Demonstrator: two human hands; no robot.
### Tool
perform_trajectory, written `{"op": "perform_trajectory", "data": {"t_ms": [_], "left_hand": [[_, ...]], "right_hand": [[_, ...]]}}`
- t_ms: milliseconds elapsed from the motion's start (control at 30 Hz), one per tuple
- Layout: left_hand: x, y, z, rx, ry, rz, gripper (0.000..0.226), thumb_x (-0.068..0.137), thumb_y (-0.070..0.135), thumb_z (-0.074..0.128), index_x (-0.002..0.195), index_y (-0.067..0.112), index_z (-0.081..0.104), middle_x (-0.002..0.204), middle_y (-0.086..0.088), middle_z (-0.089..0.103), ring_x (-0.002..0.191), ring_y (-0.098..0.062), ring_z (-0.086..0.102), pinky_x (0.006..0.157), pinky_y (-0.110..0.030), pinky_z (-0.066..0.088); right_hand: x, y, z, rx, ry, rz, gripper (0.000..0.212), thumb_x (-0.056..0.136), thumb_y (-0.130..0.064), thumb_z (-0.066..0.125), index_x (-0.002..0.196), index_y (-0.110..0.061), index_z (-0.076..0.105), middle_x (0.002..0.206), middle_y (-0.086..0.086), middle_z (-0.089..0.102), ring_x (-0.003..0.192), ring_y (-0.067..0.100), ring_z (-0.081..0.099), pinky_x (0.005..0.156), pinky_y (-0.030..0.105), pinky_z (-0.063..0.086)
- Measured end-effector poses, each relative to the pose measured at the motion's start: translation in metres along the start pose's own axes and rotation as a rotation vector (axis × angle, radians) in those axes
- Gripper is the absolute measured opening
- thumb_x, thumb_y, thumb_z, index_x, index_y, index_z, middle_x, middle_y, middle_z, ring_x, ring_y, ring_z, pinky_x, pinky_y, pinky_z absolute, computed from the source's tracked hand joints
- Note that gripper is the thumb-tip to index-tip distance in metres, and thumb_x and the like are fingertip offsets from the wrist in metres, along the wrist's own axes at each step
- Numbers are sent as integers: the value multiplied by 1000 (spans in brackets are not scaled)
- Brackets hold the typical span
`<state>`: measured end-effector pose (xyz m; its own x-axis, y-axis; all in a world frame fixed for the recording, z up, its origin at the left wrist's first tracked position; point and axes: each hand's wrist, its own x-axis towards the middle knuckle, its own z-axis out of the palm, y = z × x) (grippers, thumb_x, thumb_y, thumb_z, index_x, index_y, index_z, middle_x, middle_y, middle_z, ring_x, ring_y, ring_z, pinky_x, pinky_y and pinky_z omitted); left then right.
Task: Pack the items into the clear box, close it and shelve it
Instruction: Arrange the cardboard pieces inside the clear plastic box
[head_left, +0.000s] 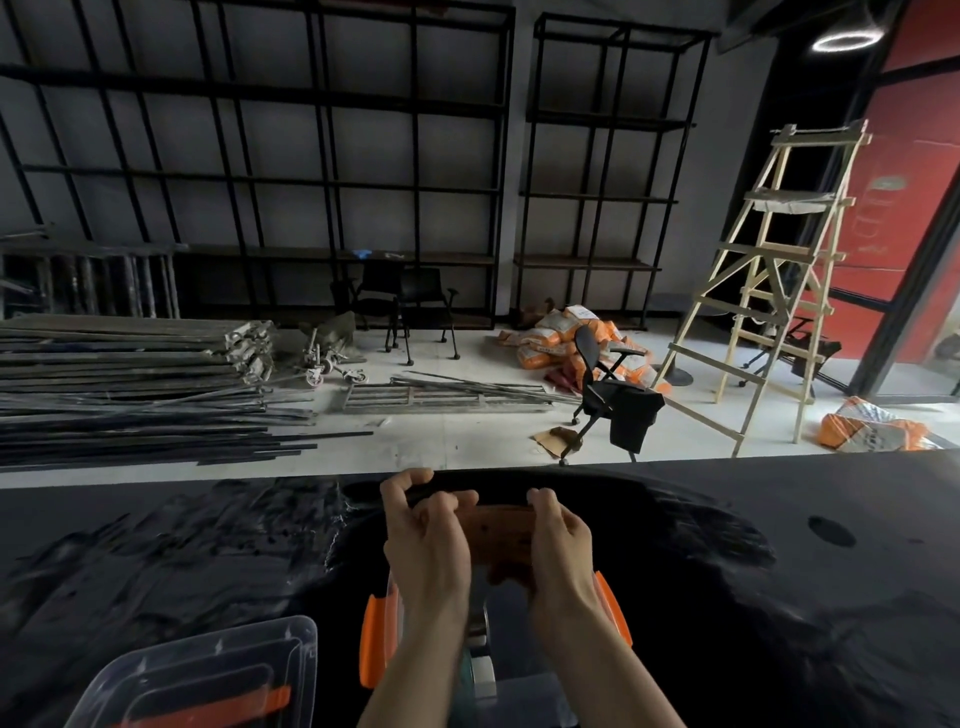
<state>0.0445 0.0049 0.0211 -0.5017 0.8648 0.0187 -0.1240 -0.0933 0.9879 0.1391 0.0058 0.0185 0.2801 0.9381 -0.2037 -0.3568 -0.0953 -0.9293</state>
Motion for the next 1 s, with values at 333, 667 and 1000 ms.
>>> {"op": "perform_trajectory", "data": {"t_ms": [333, 667, 1000], "left_hand": [[0, 5, -1, 75, 201, 129, 21, 97, 8, 47, 94, 15, 66, 60, 4, 57, 48, 0, 53, 46, -18, 36], [3, 11, 0, 137, 86, -29, 22, 102, 37, 43, 105, 20, 58, 80, 7, 58, 80, -16, 58, 61, -29, 36], [-22, -3, 0, 15, -312, -83, 23, 96, 7, 58, 118, 14, 56, 99, -7, 72, 84, -14, 70, 60, -18, 54]], "right_hand": [[-5, 9, -2, -287, -19, -97, 41, 96, -38, 44, 70, -10, 57, 61, 13, 59, 51, 27, 59, 42, 33, 47], [1, 17, 0, -231, 147, -82, 32, 91, -34, 41, 70, -11, 49, 60, 9, 48, 60, 24, 45, 53, 31, 39], [2, 14, -6, -316, 24, 68, 54, 101, -47, 39, 81, -8, 71, 69, 13, 73, 62, 24, 66, 58, 33, 52]]}}
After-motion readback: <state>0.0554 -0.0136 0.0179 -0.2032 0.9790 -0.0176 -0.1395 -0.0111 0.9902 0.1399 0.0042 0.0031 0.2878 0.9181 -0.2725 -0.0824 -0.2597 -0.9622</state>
